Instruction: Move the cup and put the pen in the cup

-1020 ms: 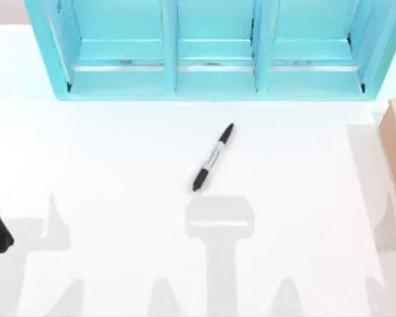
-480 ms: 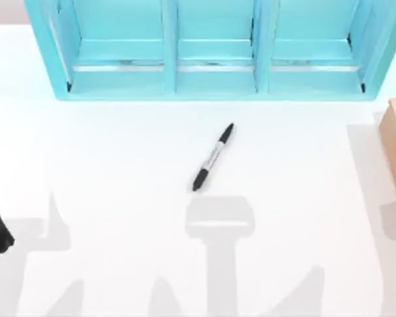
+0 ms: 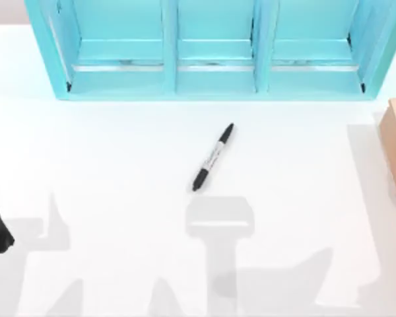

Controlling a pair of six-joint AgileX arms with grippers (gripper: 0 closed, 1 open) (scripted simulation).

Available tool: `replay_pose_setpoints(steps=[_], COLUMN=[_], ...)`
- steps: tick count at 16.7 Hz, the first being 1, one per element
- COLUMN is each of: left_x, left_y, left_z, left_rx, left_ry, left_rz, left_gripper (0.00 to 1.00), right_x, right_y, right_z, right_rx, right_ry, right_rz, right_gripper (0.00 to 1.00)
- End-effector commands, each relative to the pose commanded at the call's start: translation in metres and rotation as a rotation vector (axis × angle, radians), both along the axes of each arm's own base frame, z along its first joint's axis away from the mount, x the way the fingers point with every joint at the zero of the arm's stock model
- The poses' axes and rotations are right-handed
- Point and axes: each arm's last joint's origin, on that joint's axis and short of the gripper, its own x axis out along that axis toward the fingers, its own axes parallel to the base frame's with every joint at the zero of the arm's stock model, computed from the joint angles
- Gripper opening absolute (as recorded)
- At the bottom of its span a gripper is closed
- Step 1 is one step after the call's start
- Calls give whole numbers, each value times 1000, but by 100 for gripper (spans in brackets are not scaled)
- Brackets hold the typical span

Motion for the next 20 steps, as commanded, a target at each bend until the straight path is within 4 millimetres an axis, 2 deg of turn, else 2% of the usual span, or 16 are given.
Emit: replay_pose_setpoints(steps=[3, 6, 9, 12, 16, 20], left_x=[0, 0, 0, 0, 0, 0], left_y=[0, 0, 0, 0, 0, 0], left_z=[0, 0, 0, 0, 0, 0], left_rx=[0, 0, 0, 0, 0, 0], left_ry=[0, 0, 0, 0, 0, 0], left_rz=[0, 0, 0, 0, 0, 0], left_gripper=[100, 100, 100, 100, 100, 100], right_x=[24, 50, 84, 112, 129, 131], right_y=[-13, -29, -50, -72, -90, -92], right_z=[13, 17, 11, -4, -19, -21], right_rx=[0, 14, 47, 93, 141, 147], right_ry=[121, 255, 428, 594, 744, 761], right_rz=[-23, -42, -51, -52, -45, -43], right_gripper=[100, 100, 100, 100, 100, 100])
